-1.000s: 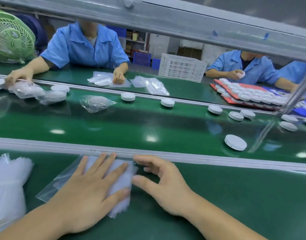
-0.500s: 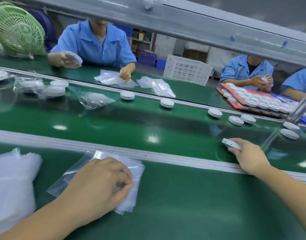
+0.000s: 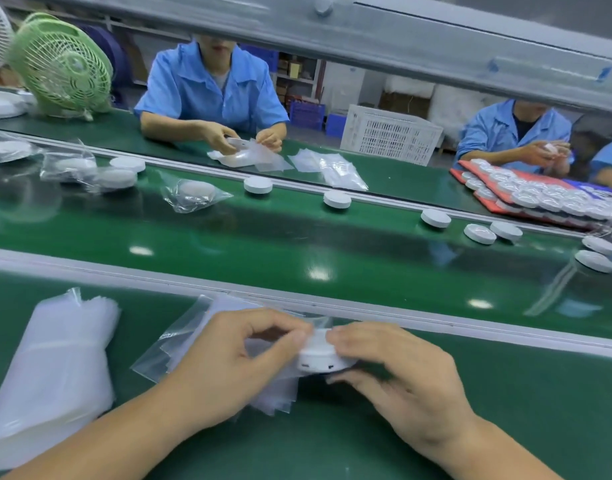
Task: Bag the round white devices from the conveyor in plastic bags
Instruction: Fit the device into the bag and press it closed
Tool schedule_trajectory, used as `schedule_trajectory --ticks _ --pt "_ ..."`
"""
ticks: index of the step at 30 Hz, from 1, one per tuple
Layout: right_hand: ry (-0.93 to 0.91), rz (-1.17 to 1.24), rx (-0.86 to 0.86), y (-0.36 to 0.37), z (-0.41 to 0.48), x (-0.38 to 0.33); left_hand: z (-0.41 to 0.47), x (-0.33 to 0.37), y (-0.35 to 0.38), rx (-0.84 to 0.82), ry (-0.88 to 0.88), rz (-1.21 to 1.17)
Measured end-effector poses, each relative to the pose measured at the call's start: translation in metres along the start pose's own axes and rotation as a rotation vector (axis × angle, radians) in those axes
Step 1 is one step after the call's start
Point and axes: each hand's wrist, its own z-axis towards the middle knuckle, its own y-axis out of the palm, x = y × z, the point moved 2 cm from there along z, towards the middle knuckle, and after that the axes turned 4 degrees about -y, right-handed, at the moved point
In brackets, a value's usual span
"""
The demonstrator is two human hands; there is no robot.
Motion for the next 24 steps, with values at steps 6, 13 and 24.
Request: schedule_trajectory --ticks 6,13,24 --pt "0.503 0.340 0.272 0.013 0.001 -0.012 -0.005 0.005 0.011 -0.063 0.081 0.066" --pt "0.607 0.462 -0.105 0.020 0.000 -0.011 -0.005 0.013 0.017 0.135 0.150 -0.211" --pt "0.735 0.051 0.124 0.000 0.077 0.106 0.016 -0.018 -0.011 0.115 0.266 0.616"
